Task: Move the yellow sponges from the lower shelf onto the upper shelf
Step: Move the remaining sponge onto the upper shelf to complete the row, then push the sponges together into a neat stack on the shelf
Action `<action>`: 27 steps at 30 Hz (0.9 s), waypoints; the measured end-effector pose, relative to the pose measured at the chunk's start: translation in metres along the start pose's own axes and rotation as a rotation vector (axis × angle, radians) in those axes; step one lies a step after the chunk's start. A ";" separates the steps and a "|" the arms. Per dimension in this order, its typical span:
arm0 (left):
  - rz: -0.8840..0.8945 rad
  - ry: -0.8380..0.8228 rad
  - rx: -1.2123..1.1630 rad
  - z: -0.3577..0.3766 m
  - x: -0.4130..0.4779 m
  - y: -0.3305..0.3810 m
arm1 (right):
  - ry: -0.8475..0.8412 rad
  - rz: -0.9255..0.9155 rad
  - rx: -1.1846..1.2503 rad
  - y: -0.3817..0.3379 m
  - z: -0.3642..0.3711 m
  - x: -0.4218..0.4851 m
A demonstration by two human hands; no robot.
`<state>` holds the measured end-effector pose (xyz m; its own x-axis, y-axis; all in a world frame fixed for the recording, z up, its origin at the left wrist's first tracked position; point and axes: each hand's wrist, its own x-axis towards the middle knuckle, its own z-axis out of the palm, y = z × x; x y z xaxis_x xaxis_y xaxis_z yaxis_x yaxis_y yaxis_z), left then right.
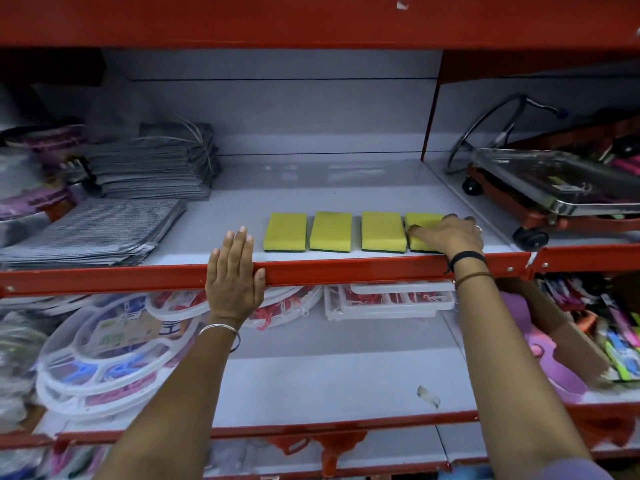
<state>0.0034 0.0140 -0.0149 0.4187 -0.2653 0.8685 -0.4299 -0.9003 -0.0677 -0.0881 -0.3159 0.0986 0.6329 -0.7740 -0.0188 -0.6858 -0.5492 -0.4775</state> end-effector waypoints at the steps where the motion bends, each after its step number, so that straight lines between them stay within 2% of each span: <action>1: -0.007 -0.026 -0.010 -0.001 0.001 0.000 | 0.025 -0.002 -0.005 -0.001 -0.001 0.000; 3: -0.048 -0.087 -0.050 -0.007 0.001 0.004 | 0.104 -0.050 -0.005 -0.004 -0.004 -0.005; 6: -0.132 -0.175 -0.167 -0.021 0.000 0.015 | 0.168 -0.277 0.043 -0.017 -0.001 -0.015; 8: -0.183 -0.205 -0.250 -0.033 0.005 0.020 | 0.083 -0.467 0.085 -0.029 0.004 -0.022; 11: -0.195 -0.234 -0.349 -0.045 0.032 0.024 | -0.058 -0.722 -0.009 -0.052 0.012 -0.034; 13: -0.132 -0.357 -0.416 -0.043 0.063 0.026 | -0.113 -0.837 -0.088 -0.069 0.018 -0.040; 17: 0.041 -0.835 -0.392 -0.012 0.118 0.022 | -0.183 -0.898 -0.274 -0.096 0.030 -0.040; 19: 0.088 -0.996 -0.338 0.003 0.132 0.018 | -0.224 -0.870 -0.368 -0.102 0.033 -0.036; 22: 0.038 -1.075 -0.353 0.009 0.137 0.011 | -0.302 -0.836 -0.391 -0.107 0.038 -0.033; 27: -0.040 -1.015 -0.407 -0.002 0.124 -0.004 | -0.377 -0.848 -0.256 -0.107 0.047 -0.042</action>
<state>0.0550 -0.0148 0.0943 0.8223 -0.5673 0.0443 -0.5552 -0.7828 0.2809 -0.0241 -0.2100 0.1094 0.9975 0.0404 -0.0581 0.0241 -0.9662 -0.2567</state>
